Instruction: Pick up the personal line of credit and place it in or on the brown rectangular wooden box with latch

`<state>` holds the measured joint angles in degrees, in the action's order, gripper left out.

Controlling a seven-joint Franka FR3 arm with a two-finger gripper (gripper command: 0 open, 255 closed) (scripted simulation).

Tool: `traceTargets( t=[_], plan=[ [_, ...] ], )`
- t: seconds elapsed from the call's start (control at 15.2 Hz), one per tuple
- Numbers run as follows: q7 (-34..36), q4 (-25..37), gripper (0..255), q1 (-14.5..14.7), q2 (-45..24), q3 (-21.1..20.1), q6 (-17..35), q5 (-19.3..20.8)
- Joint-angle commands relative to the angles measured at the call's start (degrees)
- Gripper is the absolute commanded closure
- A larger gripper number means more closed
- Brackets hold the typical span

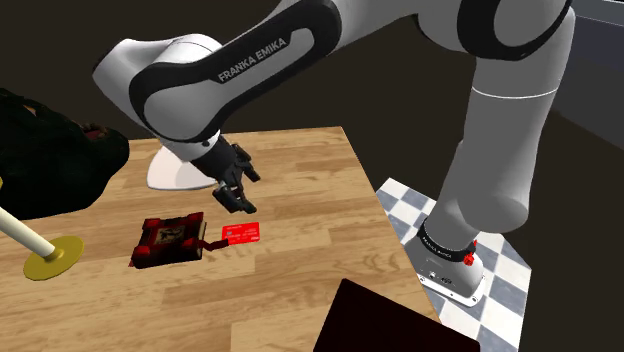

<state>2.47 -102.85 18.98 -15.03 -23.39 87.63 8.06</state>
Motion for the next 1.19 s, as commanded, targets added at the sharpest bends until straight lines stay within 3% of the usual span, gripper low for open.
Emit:
traceTargets(
  t=[0.0,0.2,0.73,1.12],
  plan=[
    [0.2,3.1,0,1.9,-4.3,-1.0,-1.3,1.0],
    [0.4,7.5,0,4.9,-10.0,-2.1,-3.4,2.3],
    [0.3,-0.4,0,3.8,-8.1,-2.0,2.8,2.1],
    [0.4,-0.3,0,3.8,-8.1,-2.0,2.8,2.1]
  ],
)
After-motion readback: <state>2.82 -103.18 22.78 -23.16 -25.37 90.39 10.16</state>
